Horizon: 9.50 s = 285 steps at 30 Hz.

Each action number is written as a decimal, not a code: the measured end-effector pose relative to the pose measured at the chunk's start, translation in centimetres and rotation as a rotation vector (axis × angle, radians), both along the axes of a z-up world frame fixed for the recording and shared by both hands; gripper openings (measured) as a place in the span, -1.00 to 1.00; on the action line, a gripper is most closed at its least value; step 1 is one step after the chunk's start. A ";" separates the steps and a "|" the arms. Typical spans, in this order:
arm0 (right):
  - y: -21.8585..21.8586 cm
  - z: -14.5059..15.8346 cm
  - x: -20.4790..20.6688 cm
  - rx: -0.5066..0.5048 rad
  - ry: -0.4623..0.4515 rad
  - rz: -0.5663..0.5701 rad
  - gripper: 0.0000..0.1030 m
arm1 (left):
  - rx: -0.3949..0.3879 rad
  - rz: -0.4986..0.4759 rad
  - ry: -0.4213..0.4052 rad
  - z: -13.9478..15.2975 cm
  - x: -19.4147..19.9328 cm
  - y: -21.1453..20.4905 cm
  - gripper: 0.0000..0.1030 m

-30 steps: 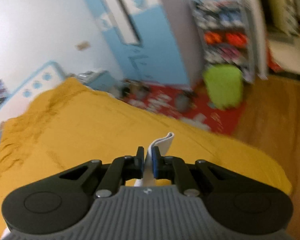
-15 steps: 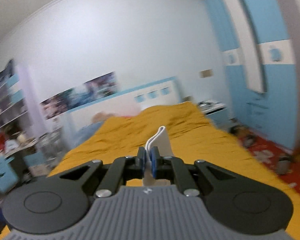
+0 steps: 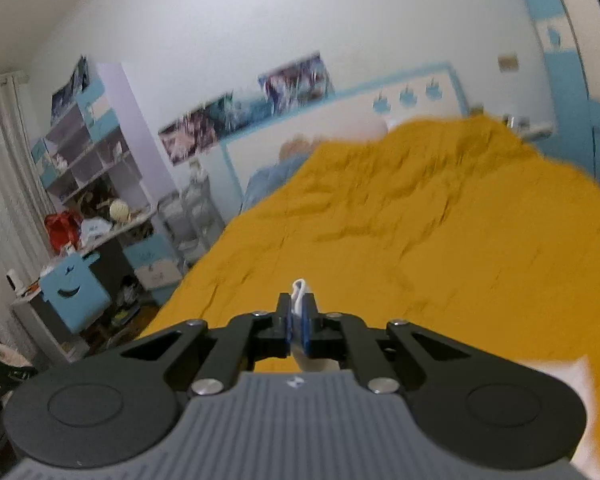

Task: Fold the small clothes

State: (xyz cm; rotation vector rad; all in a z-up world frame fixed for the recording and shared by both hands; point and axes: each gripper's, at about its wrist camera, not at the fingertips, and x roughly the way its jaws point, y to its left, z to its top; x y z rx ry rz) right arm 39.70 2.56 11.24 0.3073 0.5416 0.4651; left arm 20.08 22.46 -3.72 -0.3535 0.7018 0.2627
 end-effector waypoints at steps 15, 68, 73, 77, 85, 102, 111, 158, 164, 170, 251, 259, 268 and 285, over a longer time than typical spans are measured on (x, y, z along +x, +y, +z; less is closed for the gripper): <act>4.6 -19.6 -0.7 -0.062 0.299 0.130 -1.00 | -0.162 -0.037 -0.053 -2.4 2.3 2.6 0.11; -23.9 -22.3 -8.4 -0.535 0.169 -0.059 -0.23 | 0.019 -0.092 0.127 -7.5 8.9 -1.5 -0.94; -22.2 -23.7 -7.3 -0.773 0.093 0.035 -0.22 | 0.038 -0.096 0.145 -7.7 9.4 -2.1 -0.94; -21.7 -24.5 -6.2 -0.874 0.050 0.054 -0.97 | 0.036 -0.091 0.093 -5.9 8.4 -2.0 -0.94; -25.7 -23.8 -4.8 -0.718 0.168 -0.020 -1.00 | 0.120 -0.133 0.206 -8.2 9.6 -3.2 -0.94; -27.5 -18.9 -1.0 -0.374 0.236 -0.038 -0.86 | 0.199 -0.159 0.216 -8.9 9.9 -4.2 -0.80; -25.8 -24.5 6.5 -0.321 0.373 -0.112 -0.88 | 0.202 -0.167 0.194 -9.4 9.4 -4.0 -0.73; -28.4 -20.8 -29.8 -0.778 0.292 0.461 0.33 | 0.643 -0.879 0.380 -7.5 -19.6 -14.7 0.30; -30.2 -21.0 -30.7 -0.777 0.322 0.420 0.36 | 0.563 -0.779 0.434 -9.1 -21.1 -12.6 0.38; -33.8 -22.4 -28.5 -0.597 0.499 0.283 0.12 | 0.397 -0.704 0.447 -10.3 -19.7 -10.9 0.35; -24.8 -18.9 -20.1 -1.084 -0.036 0.616 -0.14 | 1.129 -0.956 0.238 -9.4 -9.1 -16.5 0.16; -23.7 -17.9 -20.1 -1.068 -0.128 0.621 -0.15 | 1.206 -1.010 0.250 -10.8 -8.9 -17.3 0.16; -22.4 -19.3 -20.2 -1.108 -0.143 0.637 -0.16 | 1.233 -1.016 0.249 -12.2 -8.8 -18.2 -0.30; -21.0 -21.2 -21.0 -1.237 -0.247 0.654 -0.74 | 0.927 -0.756 0.139 -3.7 -6.1 -16.9 -0.90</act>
